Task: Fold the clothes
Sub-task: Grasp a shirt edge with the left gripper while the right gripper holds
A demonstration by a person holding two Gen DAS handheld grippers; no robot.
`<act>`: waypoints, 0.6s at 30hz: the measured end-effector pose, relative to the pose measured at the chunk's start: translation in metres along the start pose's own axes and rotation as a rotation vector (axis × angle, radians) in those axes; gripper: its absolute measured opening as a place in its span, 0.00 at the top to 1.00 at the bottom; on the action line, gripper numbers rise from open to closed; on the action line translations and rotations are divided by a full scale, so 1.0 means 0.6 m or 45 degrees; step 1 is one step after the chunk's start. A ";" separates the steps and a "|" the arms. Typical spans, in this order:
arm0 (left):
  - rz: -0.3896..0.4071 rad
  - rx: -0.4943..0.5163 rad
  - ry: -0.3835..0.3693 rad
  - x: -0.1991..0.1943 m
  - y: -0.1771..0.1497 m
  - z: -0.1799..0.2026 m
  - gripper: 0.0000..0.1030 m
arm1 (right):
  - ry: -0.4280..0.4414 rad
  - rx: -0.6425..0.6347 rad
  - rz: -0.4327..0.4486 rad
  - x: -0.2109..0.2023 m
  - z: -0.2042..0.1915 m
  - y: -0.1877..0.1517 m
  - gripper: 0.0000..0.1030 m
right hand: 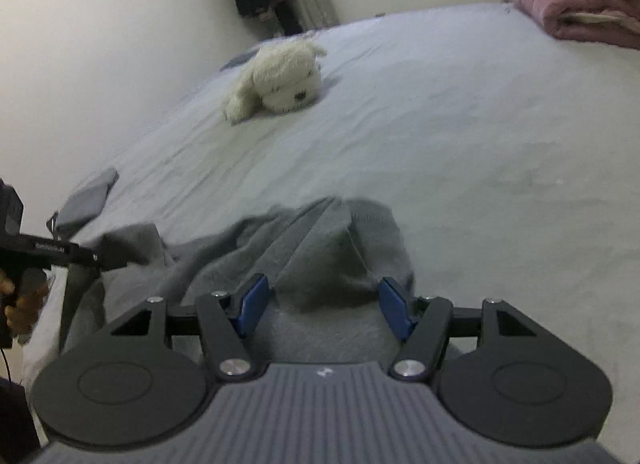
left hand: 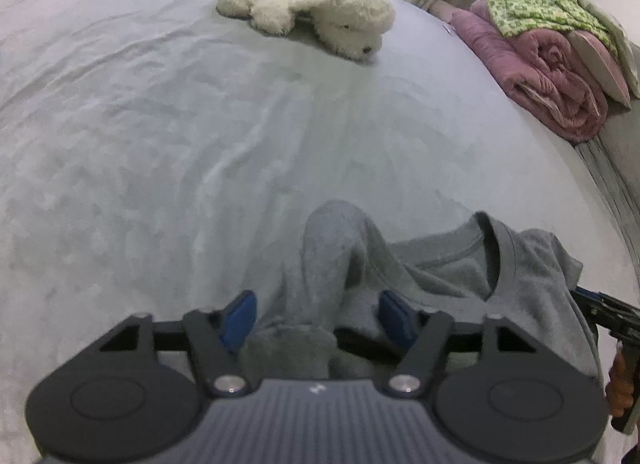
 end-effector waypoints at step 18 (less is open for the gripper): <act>0.095 -0.056 0.029 -0.028 0.014 -0.016 0.96 | 0.231 -0.570 -0.023 -0.054 -0.235 -0.033 0.92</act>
Point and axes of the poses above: each gripper's, at about its wrist camera, not at the fingertips, and x roughly the way its jaws point, z to its right, y to its top, the point moved 4 cm from there along x, roughly the way its jaws point, and after that the axes turned 14 degrees about y, right-handed, at the moved point
